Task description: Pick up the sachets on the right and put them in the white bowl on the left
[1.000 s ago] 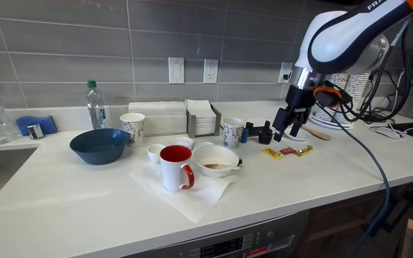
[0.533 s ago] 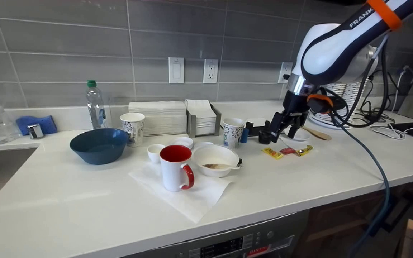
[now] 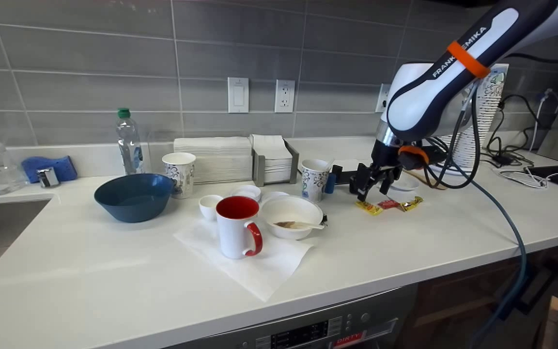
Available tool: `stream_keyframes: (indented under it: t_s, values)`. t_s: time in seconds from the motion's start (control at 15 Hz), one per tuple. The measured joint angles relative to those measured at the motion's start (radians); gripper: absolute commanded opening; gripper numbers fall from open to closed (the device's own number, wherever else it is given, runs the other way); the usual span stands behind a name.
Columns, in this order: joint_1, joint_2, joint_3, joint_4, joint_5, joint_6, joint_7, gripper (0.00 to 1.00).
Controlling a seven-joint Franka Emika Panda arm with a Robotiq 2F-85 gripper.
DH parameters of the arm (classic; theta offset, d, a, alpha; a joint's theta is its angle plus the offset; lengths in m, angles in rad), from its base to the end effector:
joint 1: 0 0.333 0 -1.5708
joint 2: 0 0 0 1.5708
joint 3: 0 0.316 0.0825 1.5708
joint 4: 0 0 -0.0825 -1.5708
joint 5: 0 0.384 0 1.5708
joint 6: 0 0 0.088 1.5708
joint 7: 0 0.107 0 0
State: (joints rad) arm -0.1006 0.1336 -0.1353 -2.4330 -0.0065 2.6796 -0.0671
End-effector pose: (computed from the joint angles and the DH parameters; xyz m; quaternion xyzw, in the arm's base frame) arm 0.4875 -0.1177 0.2620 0.9951 -0.0802 0.0548 0.0190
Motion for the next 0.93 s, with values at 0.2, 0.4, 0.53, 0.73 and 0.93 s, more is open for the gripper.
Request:
stream_keyframes:
  t_s: [0.2,0.4,0.53,0.73,0.93]
  values:
    - [-0.001,0.054,-0.005,0.035,-0.002,0.000,0.000,0.54]
    - [-0.001,0.094,-0.009,0.066,-0.011,0.000,0.002,0.34]
    - [-0.001,0.115,-0.015,0.082,-0.028,0.000,0.012,0.19]
    - [-0.001,0.139,-0.023,0.099,-0.049,0.000,0.027,0.01]
    - [-0.001,0.153,-0.025,0.110,-0.053,0.000,0.032,0.00]
